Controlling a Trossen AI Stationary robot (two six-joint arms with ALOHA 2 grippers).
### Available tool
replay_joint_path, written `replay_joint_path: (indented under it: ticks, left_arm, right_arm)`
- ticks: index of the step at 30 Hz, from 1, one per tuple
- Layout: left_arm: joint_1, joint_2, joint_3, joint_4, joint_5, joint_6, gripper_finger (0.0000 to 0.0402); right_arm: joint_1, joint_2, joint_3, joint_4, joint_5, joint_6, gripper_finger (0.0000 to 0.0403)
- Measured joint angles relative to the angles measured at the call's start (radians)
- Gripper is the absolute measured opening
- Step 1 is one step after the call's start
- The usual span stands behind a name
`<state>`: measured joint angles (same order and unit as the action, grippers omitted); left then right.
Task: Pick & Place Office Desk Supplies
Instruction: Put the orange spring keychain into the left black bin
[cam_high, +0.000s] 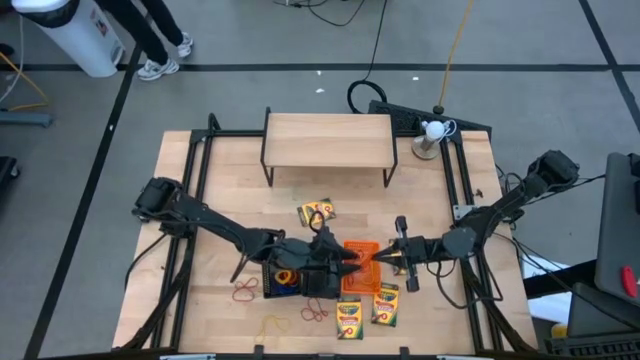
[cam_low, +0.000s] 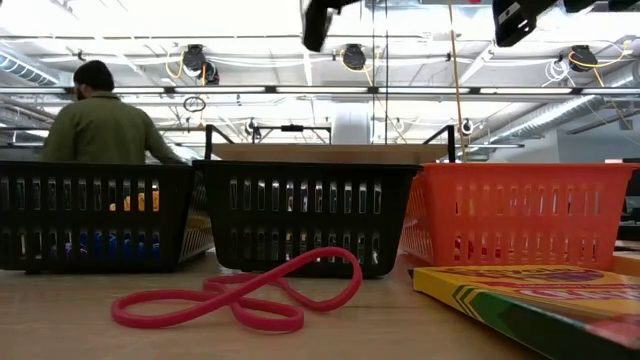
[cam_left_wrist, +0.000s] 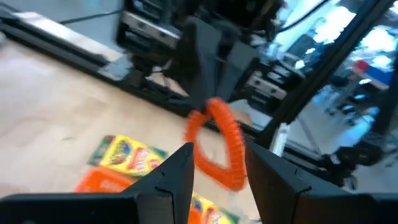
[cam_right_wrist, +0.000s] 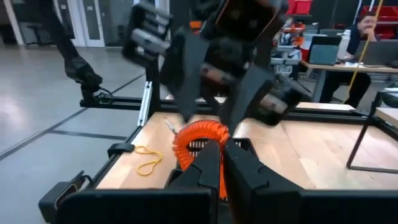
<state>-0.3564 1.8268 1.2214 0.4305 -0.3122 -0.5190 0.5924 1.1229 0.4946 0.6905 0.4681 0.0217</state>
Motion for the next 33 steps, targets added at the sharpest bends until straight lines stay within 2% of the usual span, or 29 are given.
replay_joint_path:
  ticks: [7, 16, 20, 27, 33]
  left_arm:
    - [0.023, 0.088, 0.023, 0.065, 0.069, -0.019, 0.0143]
    - [0.042, 0.100, 0.100, 0.031, 0.162, 0.067, 0.0141]
    - [0.036, 0.100, 0.122, -0.042, 0.162, 0.068, 0.0112]
    - [0.017, 0.099, 0.125, -0.095, 0.164, 0.056, 0.0020]
    - [0.006, 0.089, 0.125, -0.165, 0.164, 0.040, 0.0020]
  right_arm:
    - [-0.003, 0.014, 0.000, 0.005, -0.002, 0.003, 0.0000]
    - [-0.034, 0.048, 0.002, 0.030, -0.044, 0.037, 0.0000]
    - [-0.034, 0.050, 0.002, 0.028, -0.039, 0.024, 0.0000]
    - [-0.034, 0.051, 0.000, 0.022, -0.026, 0.019, 0.0000]
    - [-0.035, 0.051, 0.000, 0.022, -0.037, 0.006, 0.0004]
